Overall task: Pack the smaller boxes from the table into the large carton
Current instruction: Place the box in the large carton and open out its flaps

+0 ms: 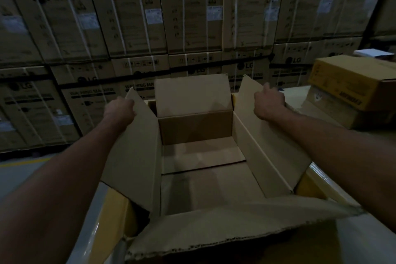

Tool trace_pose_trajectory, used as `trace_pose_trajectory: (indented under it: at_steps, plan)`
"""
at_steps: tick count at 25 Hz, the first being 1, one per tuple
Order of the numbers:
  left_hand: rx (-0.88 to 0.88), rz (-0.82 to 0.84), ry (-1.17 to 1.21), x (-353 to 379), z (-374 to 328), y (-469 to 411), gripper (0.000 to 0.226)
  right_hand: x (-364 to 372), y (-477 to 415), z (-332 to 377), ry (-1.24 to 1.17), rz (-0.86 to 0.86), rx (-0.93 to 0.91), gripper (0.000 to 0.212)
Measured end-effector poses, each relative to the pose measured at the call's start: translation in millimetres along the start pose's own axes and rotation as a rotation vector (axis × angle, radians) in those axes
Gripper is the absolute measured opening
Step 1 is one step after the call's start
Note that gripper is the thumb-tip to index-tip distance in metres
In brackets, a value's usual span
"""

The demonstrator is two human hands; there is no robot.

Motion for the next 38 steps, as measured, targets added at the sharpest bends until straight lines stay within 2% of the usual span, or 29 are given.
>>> trace_pose_trajectory:
  at_steps: [3, 6, 9, 12, 15, 19, 23, 28, 33, 38]
  plan:
    - [-0.024, 0.046, 0.112, 2, 9, 3, 0.032, 0, 9, -7, 0.015, 0.013, -0.035, 0.045]
    - [-0.033, 0.121, 0.100, 1, 0, 7, 0.044, -2, 19, 0, 0.169, -0.057, -0.129, 0.047]
    - [0.065, 0.135, -0.078, -6, -21, 6, 0.062, -14, 31, 21, 0.174, -0.185, -0.293, 0.044]
    - [0.221, 0.070, -0.143, -24, -52, 6, 0.056, -24, 44, 43, 0.106, -0.178, -0.391, 0.040]
    - [0.325, 0.146, -0.105, -38, -79, 20, 0.053, -27, 55, 50, 0.115, -0.095, -0.364, 0.037]
    - [0.301, 0.209, -0.229, -43, -81, 43, 0.053, -28, 62, 38, 0.266, -0.053, -0.226, 0.044]
    - [0.299, 0.159, -0.304, -40, -66, 54, 0.045, -27, 63, 12, 0.089, -0.019, 0.005, 0.050]
    - [0.356, 0.182, -0.108, -41, -96, 71, 0.052, -24, 60, -12, -0.093, -0.014, 0.035, 0.039]
    - [0.368, 0.205, -0.059, -36, -113, 81, 0.050, -26, 59, -32, -0.190, 0.043, 0.137, 0.037]
    - [0.310, 0.248, -0.048, -21, -99, 75, 0.051, -22, 62, -32, -0.143, 0.090, 0.130, 0.042]
Point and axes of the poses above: each hand's wrist, its own y-axis away from the middle knuckle, its own x-axis out of the palm, z = x × y, the point moved 4 cm from there along -y, towards the middle knuckle, and after that the axes turned 6 degrees about -z, right-handed, at the moved point
